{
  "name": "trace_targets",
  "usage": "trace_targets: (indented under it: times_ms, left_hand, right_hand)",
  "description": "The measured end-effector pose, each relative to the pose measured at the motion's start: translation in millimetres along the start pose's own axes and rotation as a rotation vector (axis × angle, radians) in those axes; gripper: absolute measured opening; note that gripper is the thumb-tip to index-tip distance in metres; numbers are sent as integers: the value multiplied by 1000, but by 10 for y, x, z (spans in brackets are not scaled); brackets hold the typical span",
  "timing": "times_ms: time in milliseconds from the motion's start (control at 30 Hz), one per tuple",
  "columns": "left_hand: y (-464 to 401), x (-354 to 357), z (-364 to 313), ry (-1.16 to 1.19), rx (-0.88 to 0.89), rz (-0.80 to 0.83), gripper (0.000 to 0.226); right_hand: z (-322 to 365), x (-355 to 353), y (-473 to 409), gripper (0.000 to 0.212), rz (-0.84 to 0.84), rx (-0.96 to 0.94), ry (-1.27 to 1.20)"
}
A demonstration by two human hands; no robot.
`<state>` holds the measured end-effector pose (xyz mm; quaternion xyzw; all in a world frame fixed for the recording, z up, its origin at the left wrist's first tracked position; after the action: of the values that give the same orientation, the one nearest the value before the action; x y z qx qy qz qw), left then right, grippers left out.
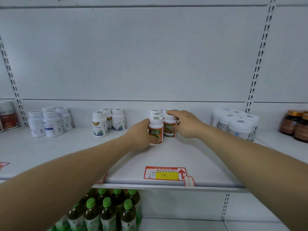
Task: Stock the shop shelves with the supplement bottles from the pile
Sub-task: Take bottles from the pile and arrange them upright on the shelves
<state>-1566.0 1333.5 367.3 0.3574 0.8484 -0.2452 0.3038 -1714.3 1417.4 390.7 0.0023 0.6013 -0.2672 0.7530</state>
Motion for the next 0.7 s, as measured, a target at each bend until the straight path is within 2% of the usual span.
trace_targets:
  times_ms: [333,467,567,700]
  left_hand:
    - [35,5,-25,0,5,35,67]
    - [70,-143,-133,-95,13,102,73]
    - [81,-333,-247,-172,35,110,72]
    - [58,-425,-301,-114,53,103,72]
  right_hand:
    - [40,23,18,61,51,12,46]
    - [57,-185,73,73,79,59,166]
    - [48,-434,146,72,42,102,249]
    - [50,-630,341,71,18,163,275]
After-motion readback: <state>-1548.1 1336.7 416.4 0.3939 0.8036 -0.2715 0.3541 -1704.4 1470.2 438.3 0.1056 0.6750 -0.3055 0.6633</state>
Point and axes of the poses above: each hand's wrist, its own y-axis away from the middle knuckle, its own x-axis out of the palm, z = x × y, the point moved 4 cm from there along -y, towards the middle knuckle, and after that the axes turned 6 degrees about y, right-handed, at the moved point
